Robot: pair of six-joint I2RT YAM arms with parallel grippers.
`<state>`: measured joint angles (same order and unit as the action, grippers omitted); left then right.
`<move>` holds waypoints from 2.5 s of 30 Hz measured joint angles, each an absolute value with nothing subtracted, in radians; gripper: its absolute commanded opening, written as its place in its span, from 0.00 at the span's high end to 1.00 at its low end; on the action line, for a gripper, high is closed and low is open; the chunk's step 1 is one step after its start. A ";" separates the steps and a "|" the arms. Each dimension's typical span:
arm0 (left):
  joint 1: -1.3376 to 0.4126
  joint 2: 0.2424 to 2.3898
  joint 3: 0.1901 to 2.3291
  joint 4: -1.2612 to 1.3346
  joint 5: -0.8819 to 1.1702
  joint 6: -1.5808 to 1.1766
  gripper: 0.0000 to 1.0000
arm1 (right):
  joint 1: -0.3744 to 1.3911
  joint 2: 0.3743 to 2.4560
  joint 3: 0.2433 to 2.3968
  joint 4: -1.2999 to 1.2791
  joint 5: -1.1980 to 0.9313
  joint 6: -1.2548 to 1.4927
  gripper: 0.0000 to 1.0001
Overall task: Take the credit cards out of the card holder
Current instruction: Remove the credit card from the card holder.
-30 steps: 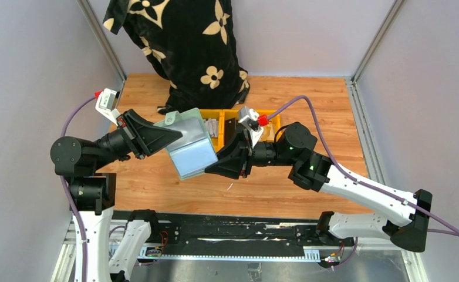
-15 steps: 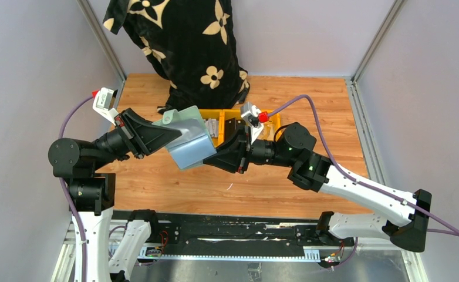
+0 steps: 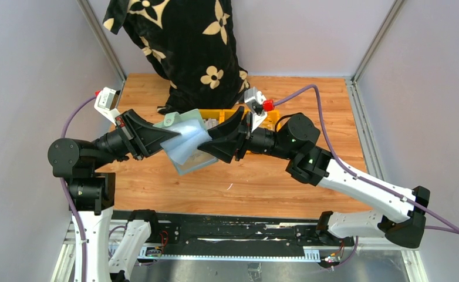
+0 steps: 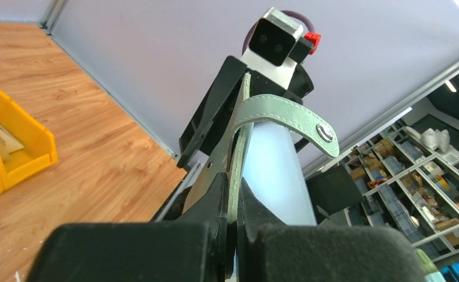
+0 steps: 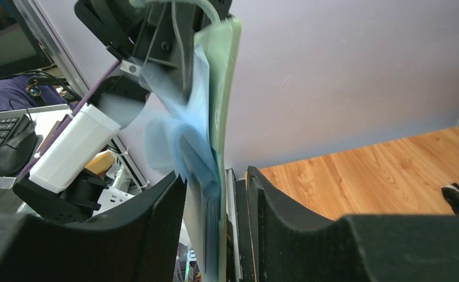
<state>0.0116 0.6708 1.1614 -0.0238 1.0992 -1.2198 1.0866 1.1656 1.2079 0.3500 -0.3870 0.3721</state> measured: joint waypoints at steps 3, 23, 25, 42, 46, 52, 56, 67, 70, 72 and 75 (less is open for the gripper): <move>0.012 0.672 1.161 -0.024 1.108 -1.224 1.00 | 1.087 1.172 1.230 0.364 -0.390 0.370 0.54; 0.012 0.674 1.164 -0.038 1.144 -1.171 0.30 | 1.087 1.224 1.282 0.380 -0.440 0.436 0.96; 0.011 0.681 1.185 -0.075 1.145 -1.129 0.27 | 1.085 1.219 1.282 0.355 -0.422 0.435 0.96; 0.012 0.599 1.224 -0.379 1.158 -0.660 0.67 | 1.081 1.213 1.333 0.261 -0.443 0.482 0.96; 0.011 0.599 1.223 -0.422 1.137 -0.601 0.88 | 1.081 1.237 1.349 0.262 -0.463 0.506 0.95; 0.011 0.588 1.206 -0.410 1.090 -0.631 1.00 | 1.072 1.250 1.353 0.270 -0.494 0.522 0.60; 0.011 0.587 1.164 -0.315 1.088 -0.764 1.00 | 1.073 1.230 1.317 0.289 -0.541 0.516 0.46; 0.011 0.631 1.114 -0.091 1.091 -1.112 1.00 | 1.073 1.074 1.114 0.344 -0.603 0.499 0.44; 0.011 0.634 1.114 -0.074 1.091 -1.144 1.00 | 1.073 1.057 1.113 0.344 -0.591 0.487 0.47; 0.011 0.634 1.114 -0.065 1.091 -1.158 1.00 | 1.073 1.054 1.116 0.334 -0.566 0.476 0.48; 0.011 0.634 1.116 -0.061 1.092 -1.164 1.00 | 1.073 1.060 1.121 0.317 -0.522 0.471 0.49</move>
